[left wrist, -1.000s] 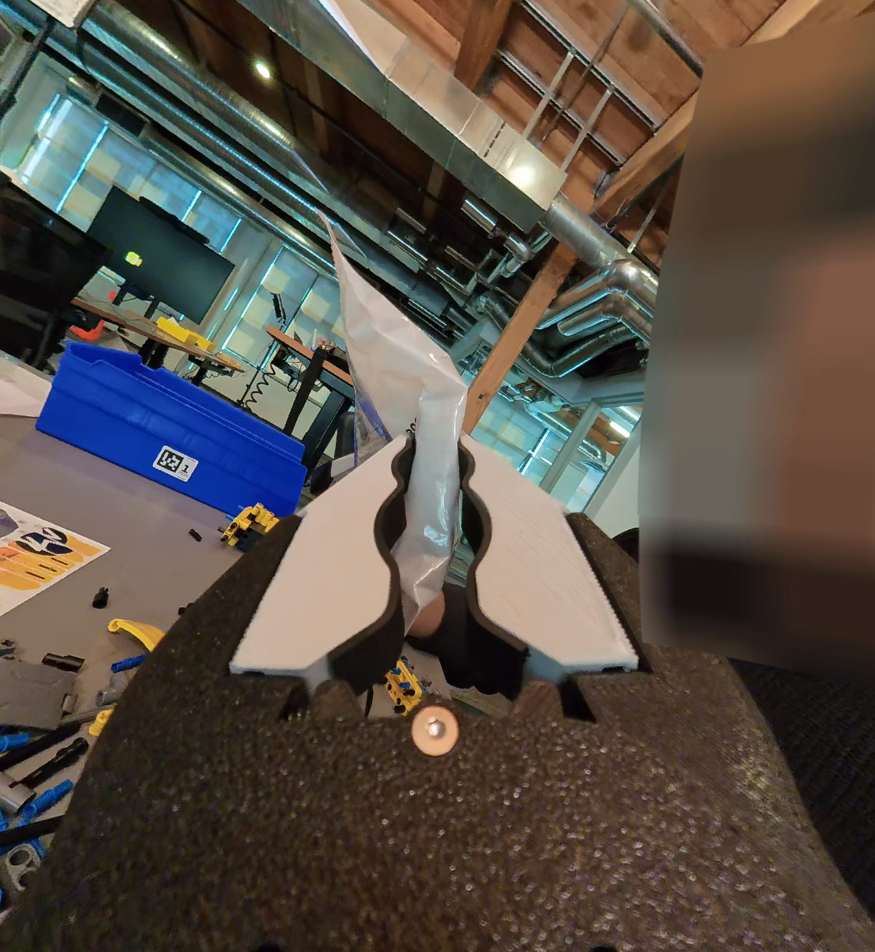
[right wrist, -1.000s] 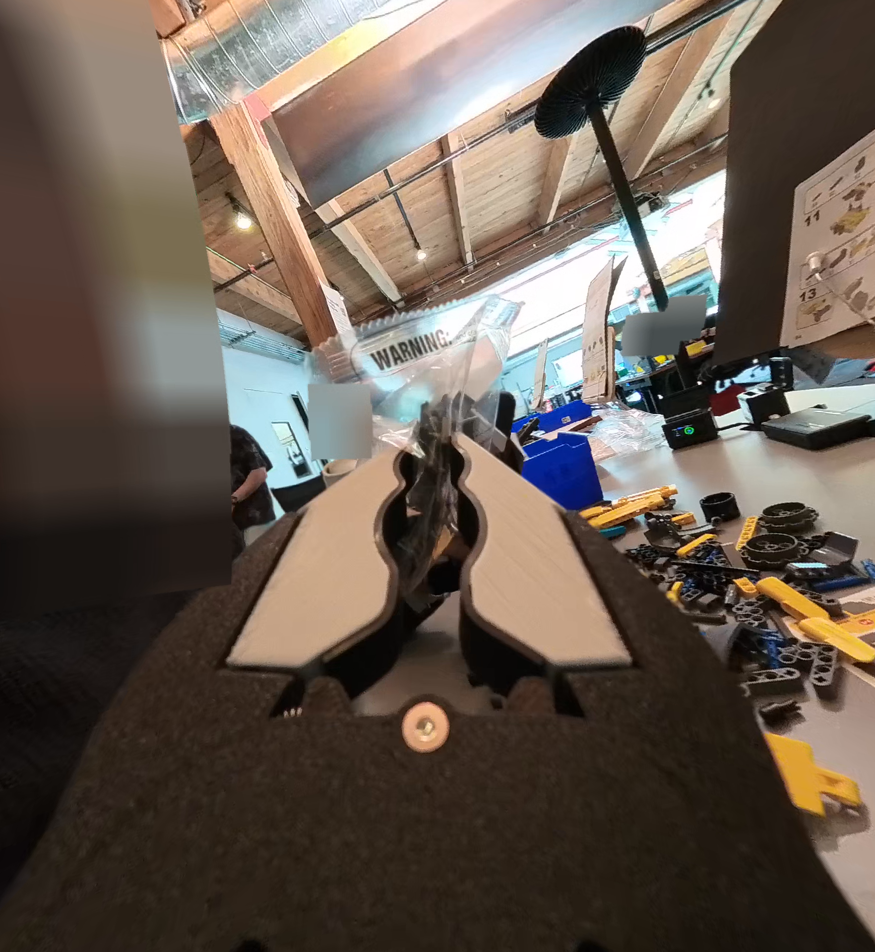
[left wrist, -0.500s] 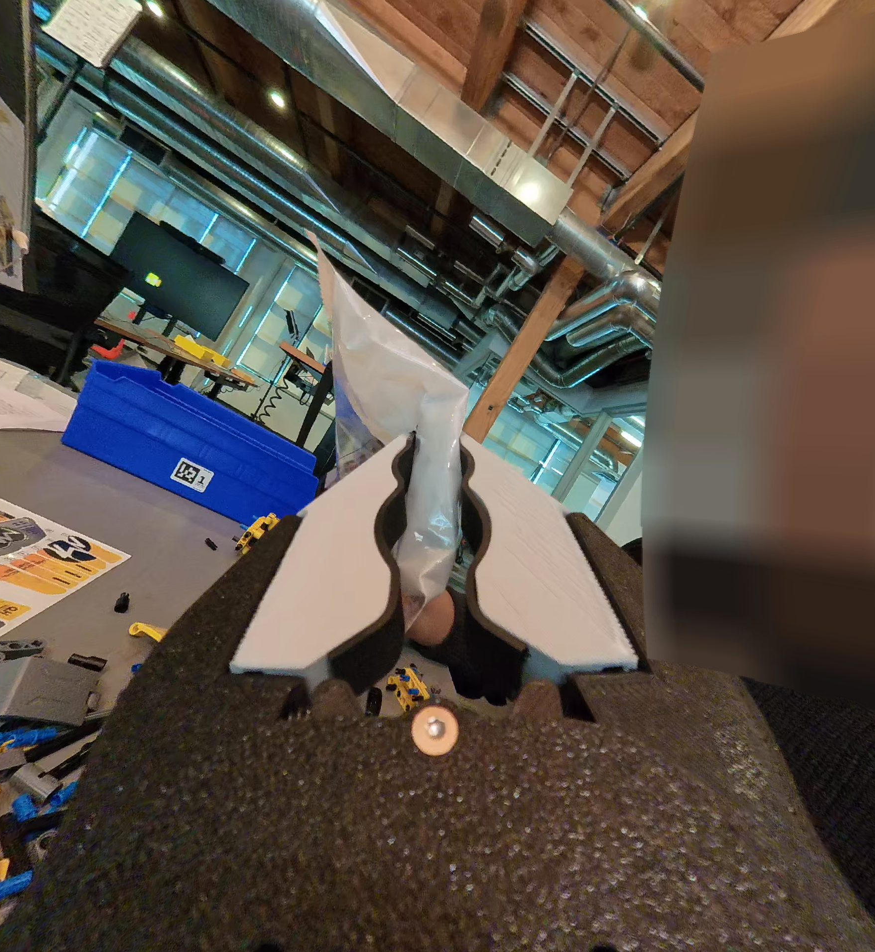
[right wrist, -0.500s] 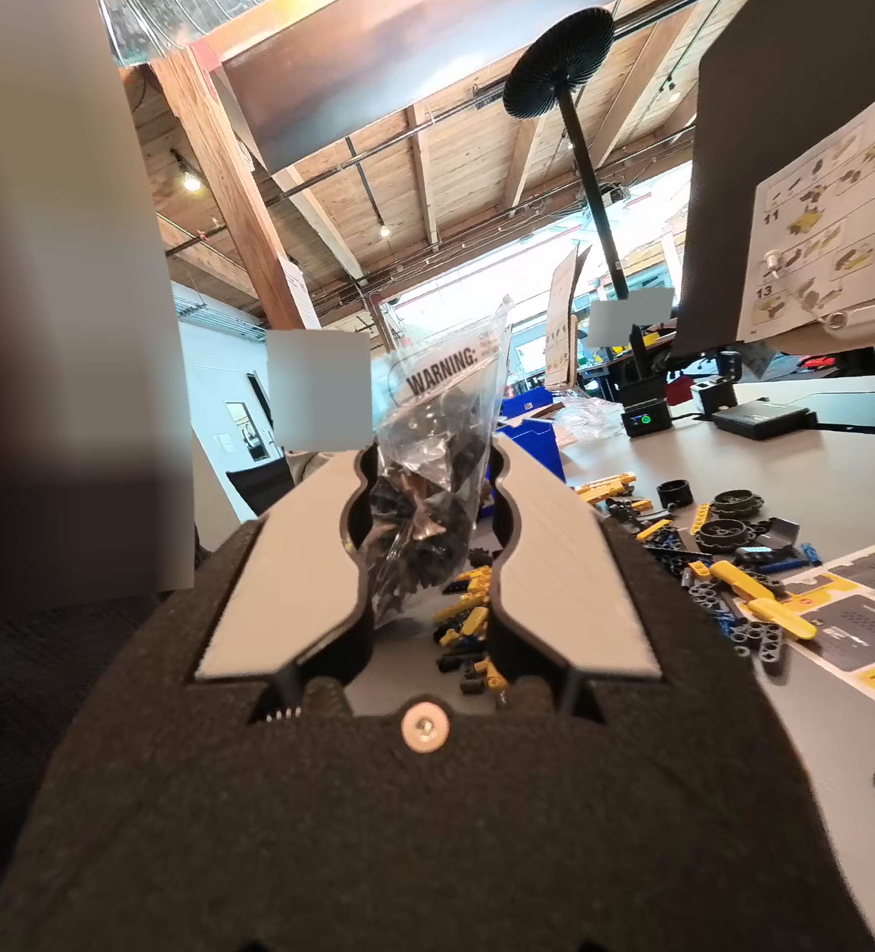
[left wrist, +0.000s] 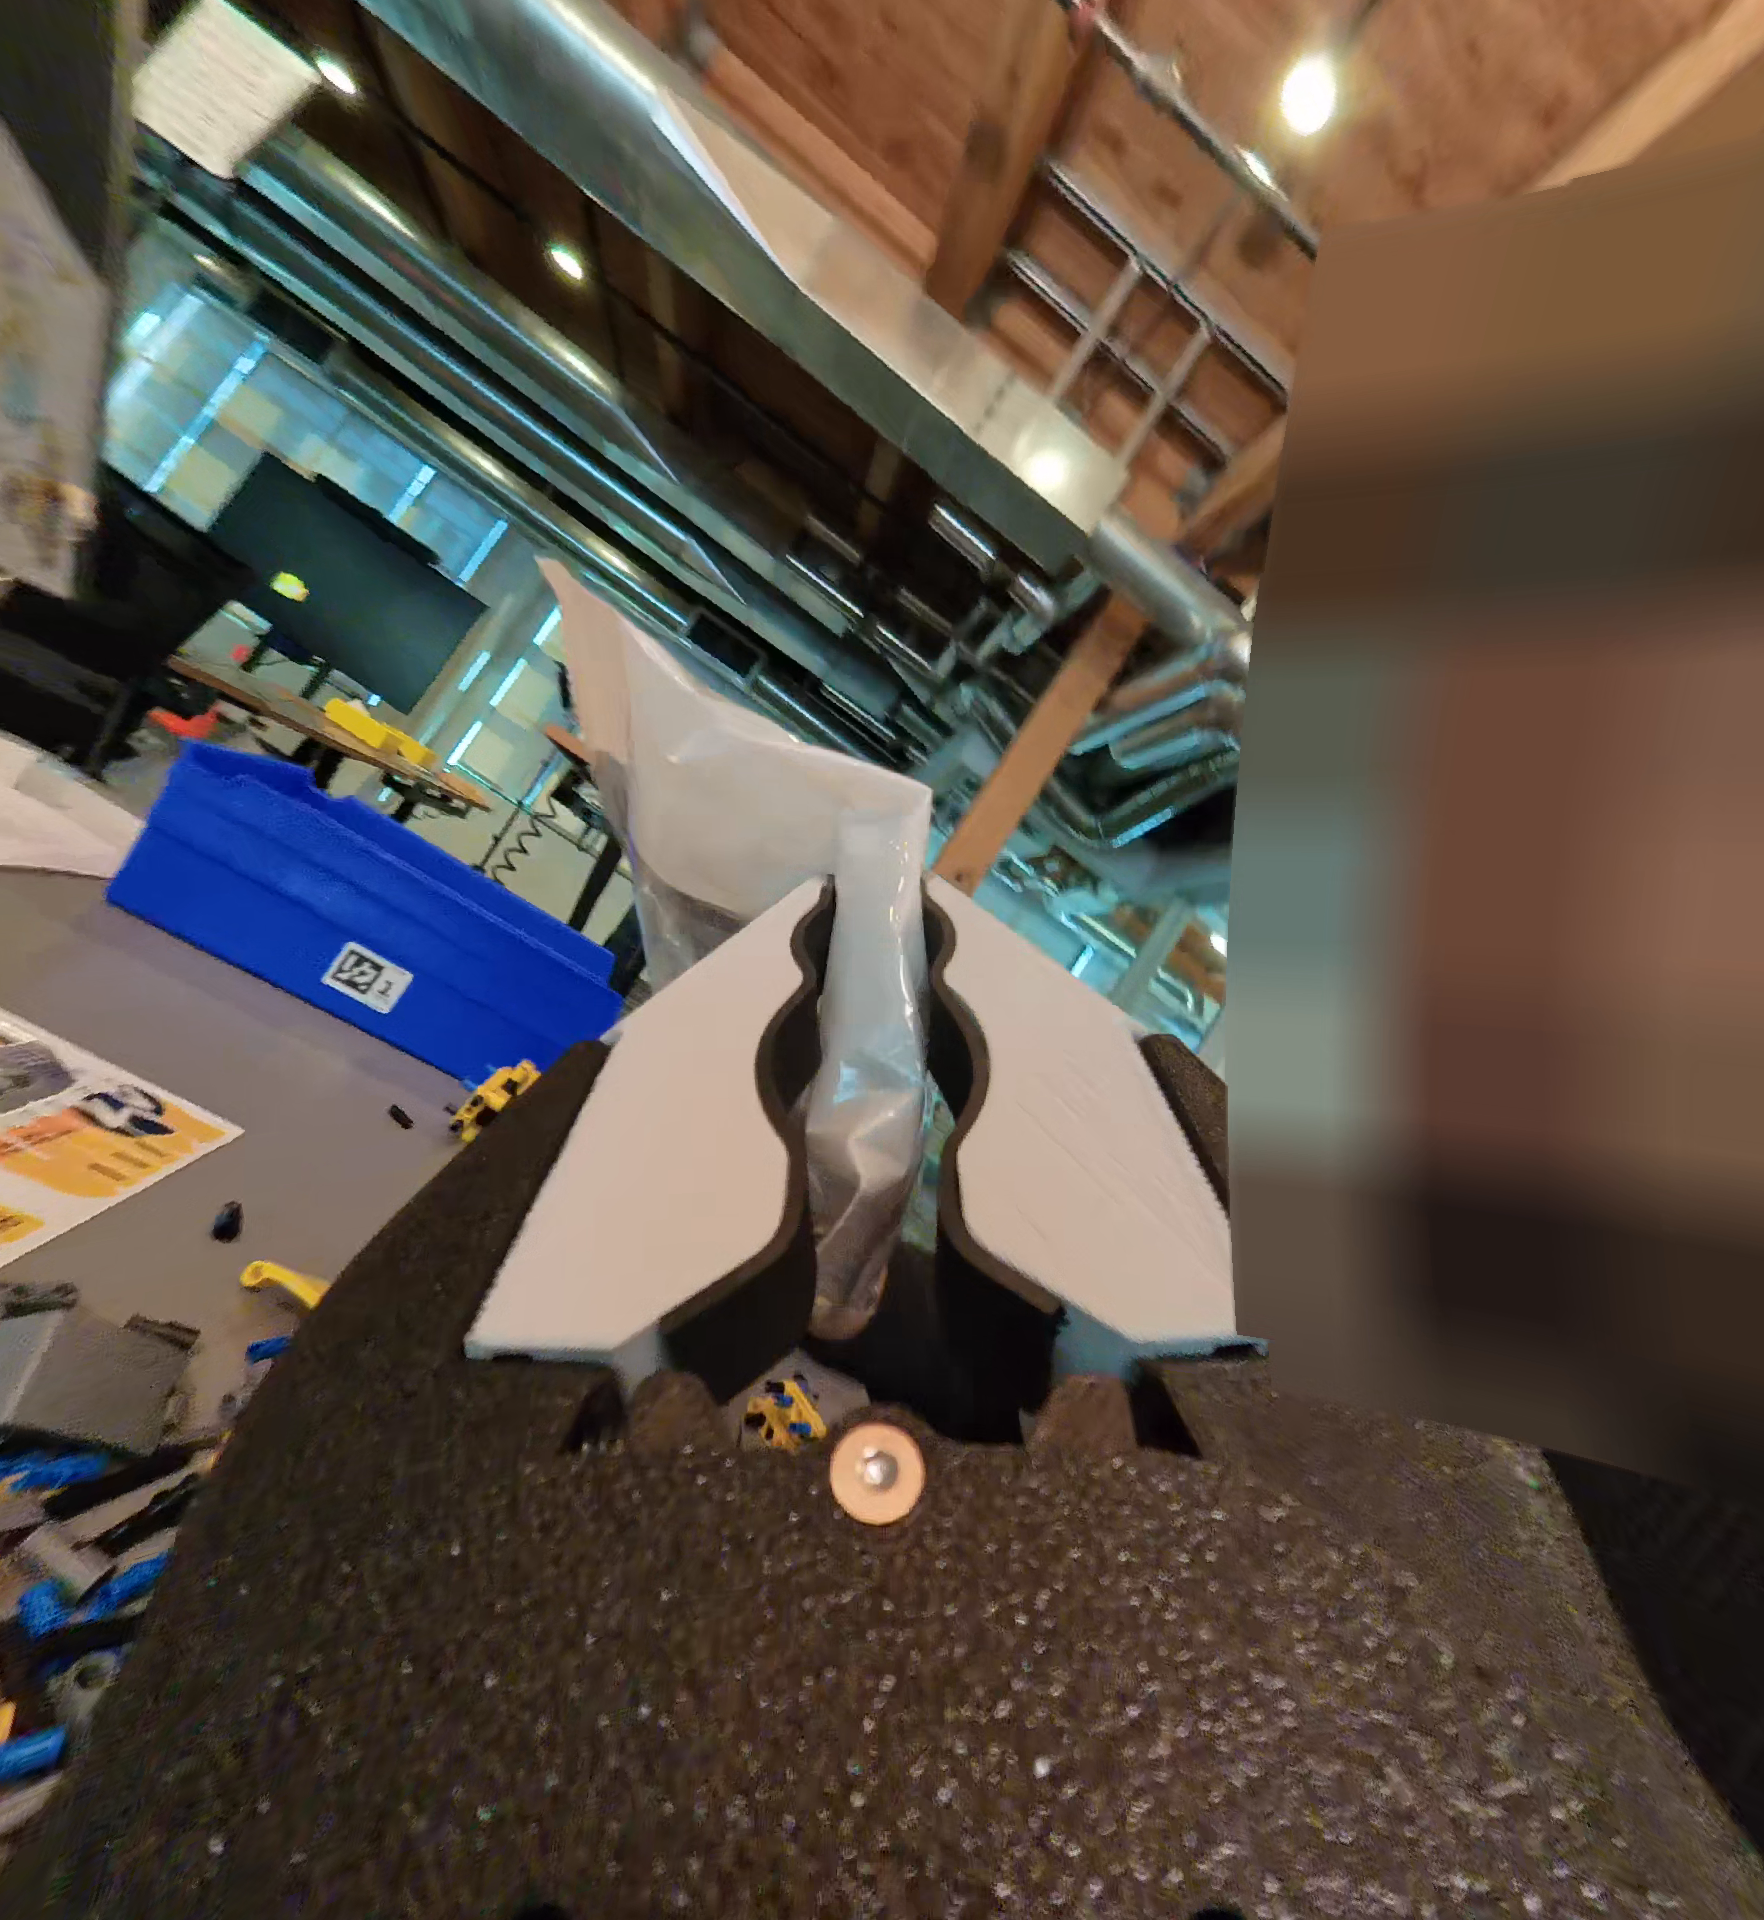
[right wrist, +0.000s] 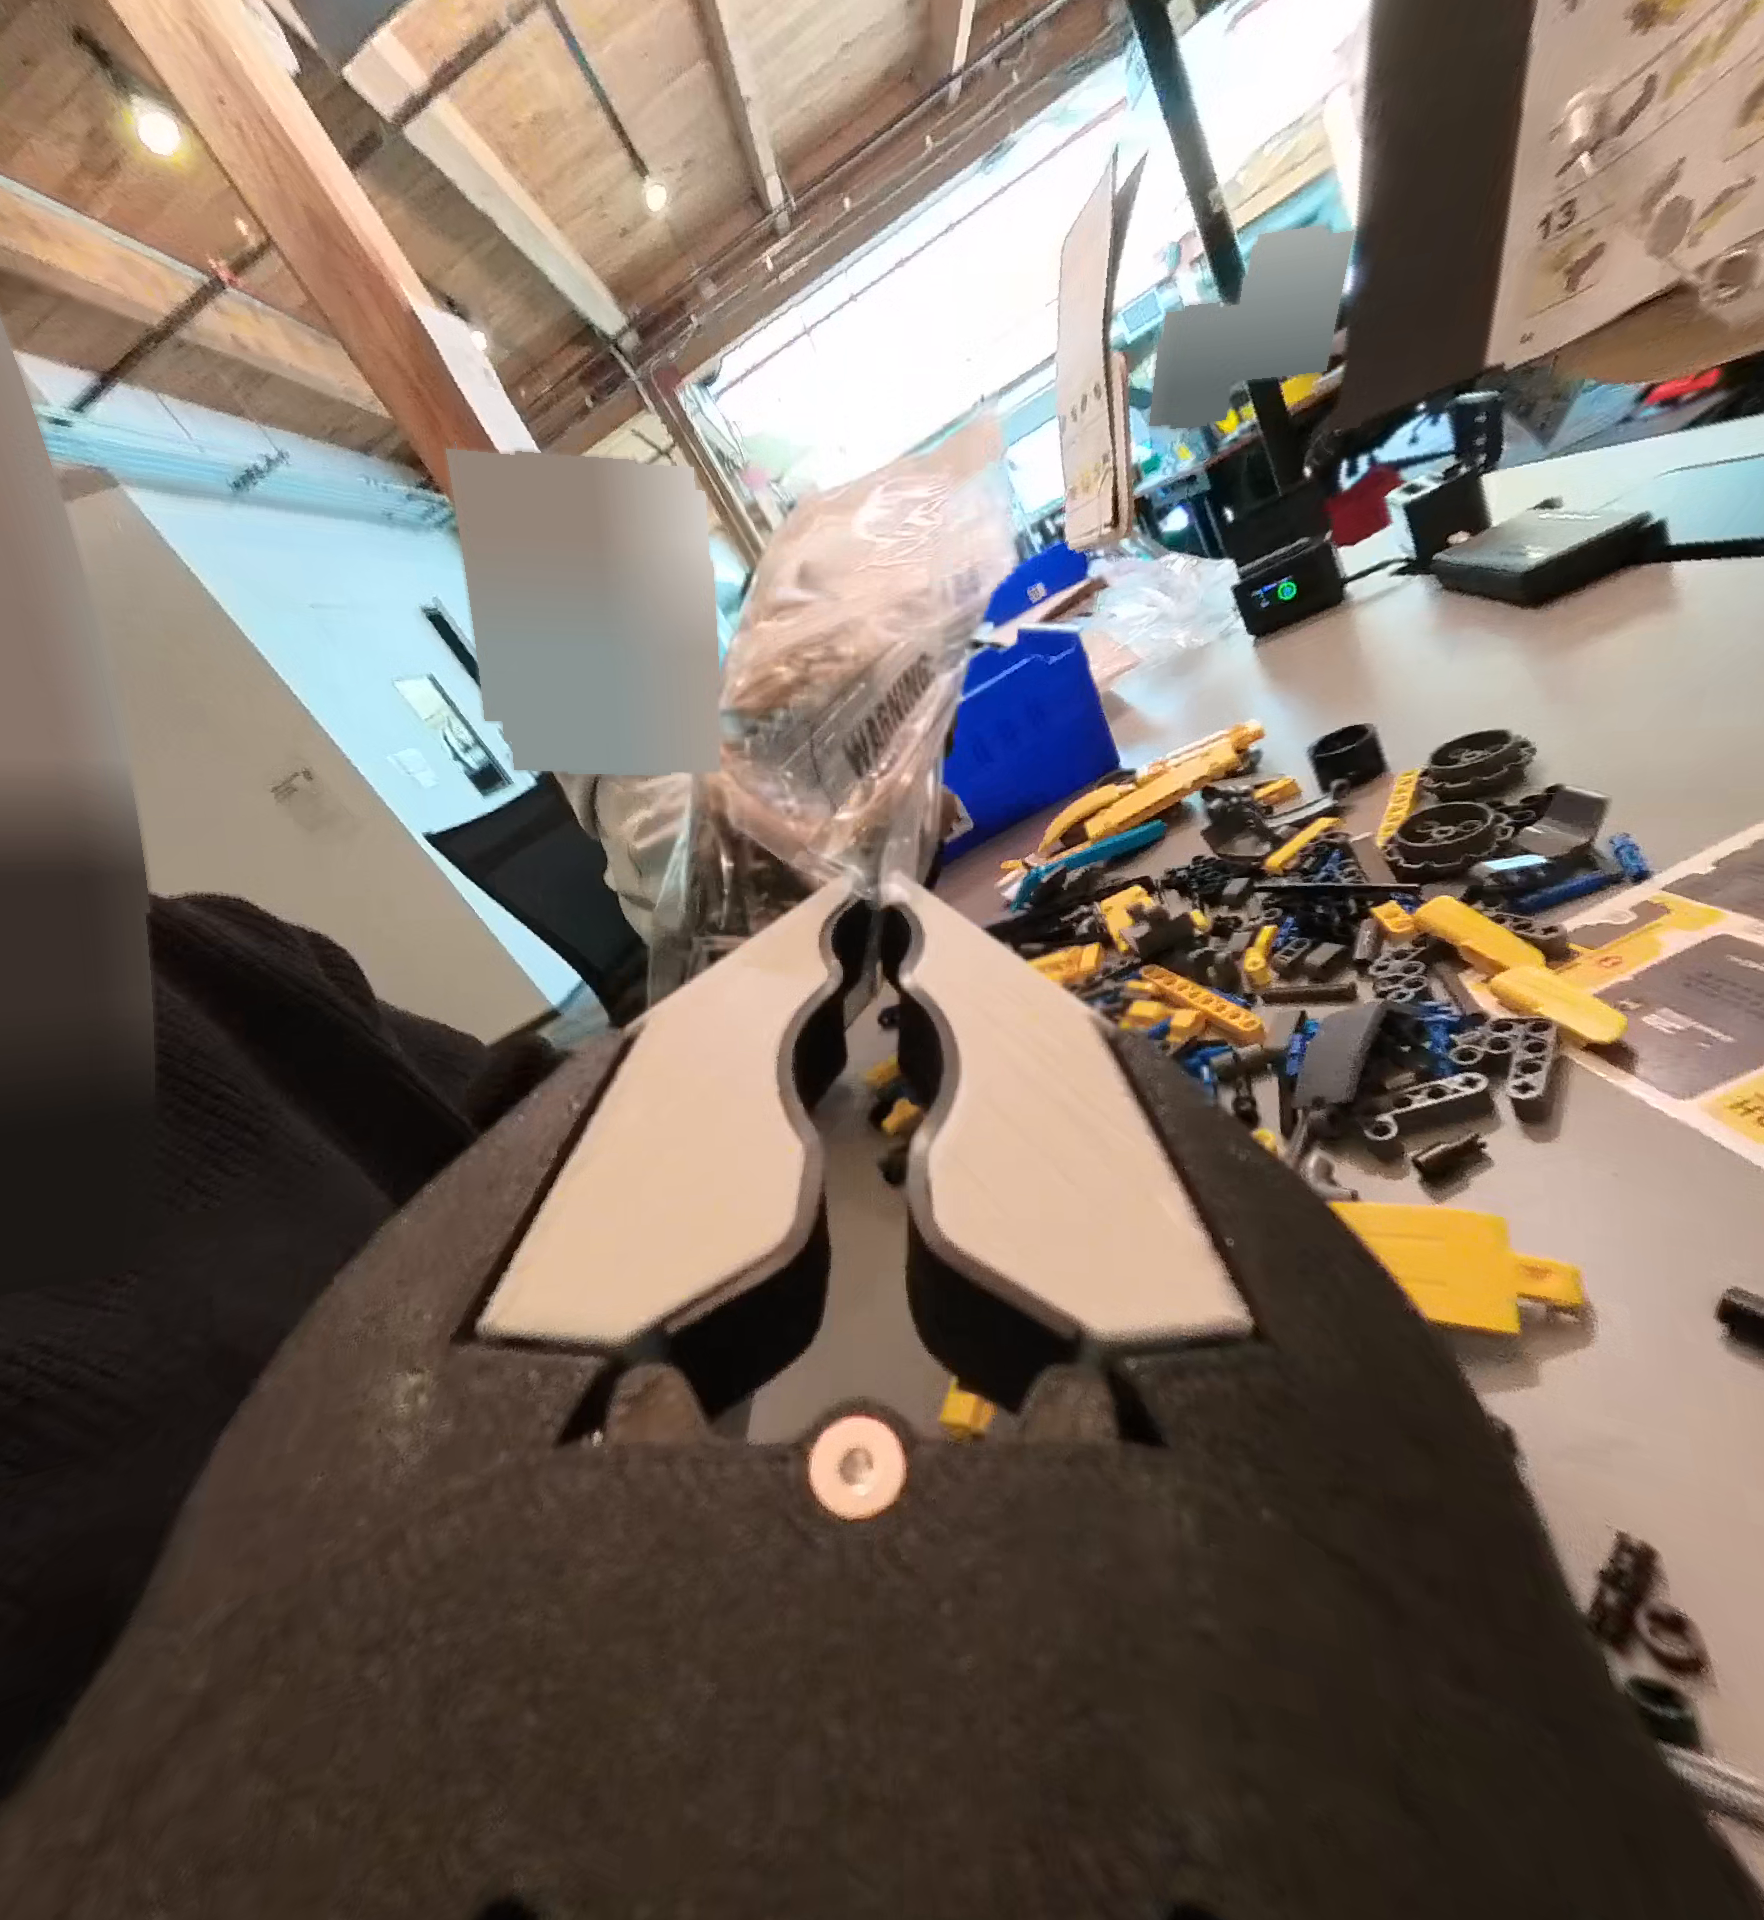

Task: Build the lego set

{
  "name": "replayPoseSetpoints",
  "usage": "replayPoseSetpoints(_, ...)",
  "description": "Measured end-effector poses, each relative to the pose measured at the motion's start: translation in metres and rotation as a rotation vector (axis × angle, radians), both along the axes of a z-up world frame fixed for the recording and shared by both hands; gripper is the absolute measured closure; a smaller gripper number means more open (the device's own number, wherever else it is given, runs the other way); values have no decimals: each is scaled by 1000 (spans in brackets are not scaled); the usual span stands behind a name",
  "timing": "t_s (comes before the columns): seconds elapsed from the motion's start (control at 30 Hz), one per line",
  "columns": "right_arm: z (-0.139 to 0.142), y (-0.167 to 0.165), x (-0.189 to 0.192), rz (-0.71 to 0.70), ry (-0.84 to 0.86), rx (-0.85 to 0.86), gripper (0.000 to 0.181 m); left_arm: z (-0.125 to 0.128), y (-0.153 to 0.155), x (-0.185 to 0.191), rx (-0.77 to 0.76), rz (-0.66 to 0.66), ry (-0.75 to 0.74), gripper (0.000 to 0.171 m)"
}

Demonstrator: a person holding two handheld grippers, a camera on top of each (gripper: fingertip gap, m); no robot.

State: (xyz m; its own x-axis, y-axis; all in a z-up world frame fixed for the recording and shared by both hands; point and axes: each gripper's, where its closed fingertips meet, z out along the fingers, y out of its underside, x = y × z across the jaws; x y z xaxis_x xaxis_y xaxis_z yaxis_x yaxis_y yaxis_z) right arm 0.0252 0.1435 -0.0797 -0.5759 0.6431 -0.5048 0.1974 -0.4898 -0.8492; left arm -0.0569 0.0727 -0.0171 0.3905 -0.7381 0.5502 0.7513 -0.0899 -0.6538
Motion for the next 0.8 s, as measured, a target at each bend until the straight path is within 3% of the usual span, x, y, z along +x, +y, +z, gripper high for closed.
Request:
replayPoseSetpoints(0.03, -2, -4, -1, 0, -3, 27, 180, -2, 2, -5, -14, 14, -19, 159)
replayPoseSetpoints(0.17, -1, -5, 0, 4, 14, 27, 180, -10, 7, -11, -65, 62, 8, 159)
replayPoseSetpoints(0.47, 5, 23, -4, -72, 30, -140, 181, -12, 8, 5, -76, 14, 79, 159)
replayPoseSetpoints(0.6, 4, 29, -6, -140, 59, -91, 180, -12, 4, 18, -70, -75, 84, 158)
replayPoseSetpoints(0.8, 14, 31, -1, -181, 124, -50, 180, -11, 3, 23, -59, -92, 101, 157)
